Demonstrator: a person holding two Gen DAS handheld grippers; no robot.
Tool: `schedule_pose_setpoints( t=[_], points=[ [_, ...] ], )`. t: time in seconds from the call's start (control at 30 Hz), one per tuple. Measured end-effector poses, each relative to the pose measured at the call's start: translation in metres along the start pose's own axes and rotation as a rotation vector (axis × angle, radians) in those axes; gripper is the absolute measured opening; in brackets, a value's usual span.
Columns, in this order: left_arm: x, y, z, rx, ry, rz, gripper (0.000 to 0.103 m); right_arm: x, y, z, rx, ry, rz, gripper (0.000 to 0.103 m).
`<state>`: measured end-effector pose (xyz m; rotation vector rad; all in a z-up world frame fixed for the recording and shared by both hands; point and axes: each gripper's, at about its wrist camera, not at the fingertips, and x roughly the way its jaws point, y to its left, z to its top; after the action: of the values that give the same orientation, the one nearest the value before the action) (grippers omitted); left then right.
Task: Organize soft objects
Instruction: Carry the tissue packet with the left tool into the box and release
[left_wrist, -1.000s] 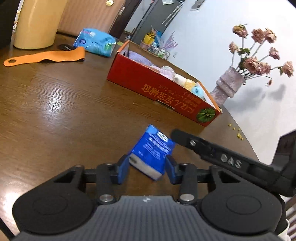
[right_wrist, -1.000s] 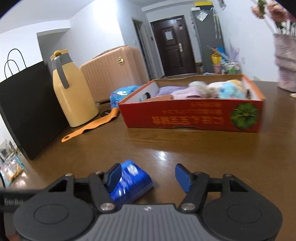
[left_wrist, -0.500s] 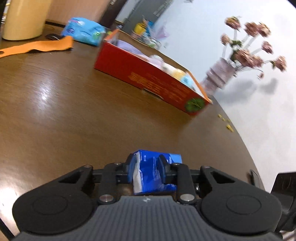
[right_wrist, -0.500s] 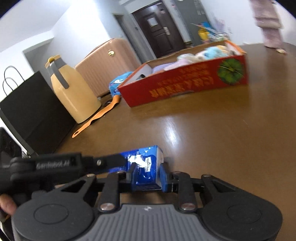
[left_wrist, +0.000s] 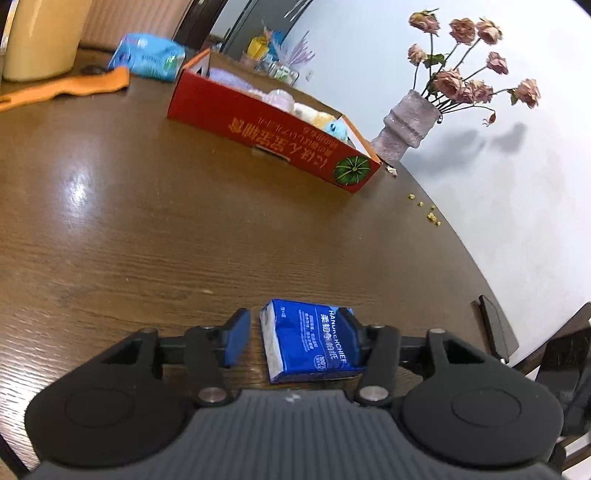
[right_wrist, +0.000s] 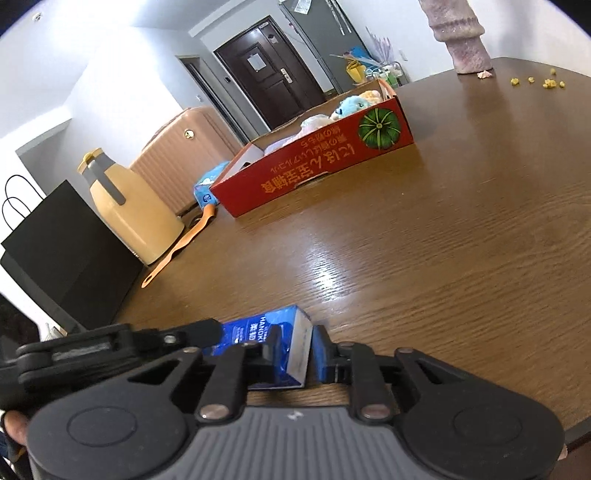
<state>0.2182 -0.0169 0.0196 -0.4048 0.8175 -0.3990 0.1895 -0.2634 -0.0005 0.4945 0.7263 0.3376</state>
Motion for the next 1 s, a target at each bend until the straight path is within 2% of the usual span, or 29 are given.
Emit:
schedule_pose_setpoints(
  t=[0.13,0.3,0.53,0.67,0.73,0.83,0.93,1.0],
  points=[
    [0.007,-0.001,-0.003,0.007,0.020,0.008,0.050,0.008,0.000,0.002,0.005,0.009,0.013,0.021],
    [0.017,0.003,-0.005,0.008,0.046,-0.005,0.028,0.016,0.003,0.000,-0.005,0.022,0.025,0.022],
    [0.019,0.006,-0.002,0.001,0.037,-0.011,0.024,0.019,0.000,0.004,0.018,0.016,0.024,0.014],
    [0.022,-0.001,0.014,0.016,0.013,-0.023,0.024,0.017,0.002,0.021,0.024,-0.016,0.024,0.014],
    [0.026,-0.009,0.031,0.038,-0.016,-0.027,0.024,0.020,0.004,0.040,0.018,-0.038,0.029,0.014],
    [0.035,-0.024,0.076,0.101,-0.077,-0.035,0.024,0.032,0.006,0.091,-0.007,-0.087,0.052,0.014],
    [0.052,-0.041,0.141,0.175,-0.158,-0.055,0.024,0.049,0.009,0.155,-0.043,-0.155,0.068,0.014],
    [0.075,-0.045,0.186,0.182,-0.164,-0.078,0.024,0.065,0.012,0.201,-0.080,-0.192,0.049,0.014]
  ],
)
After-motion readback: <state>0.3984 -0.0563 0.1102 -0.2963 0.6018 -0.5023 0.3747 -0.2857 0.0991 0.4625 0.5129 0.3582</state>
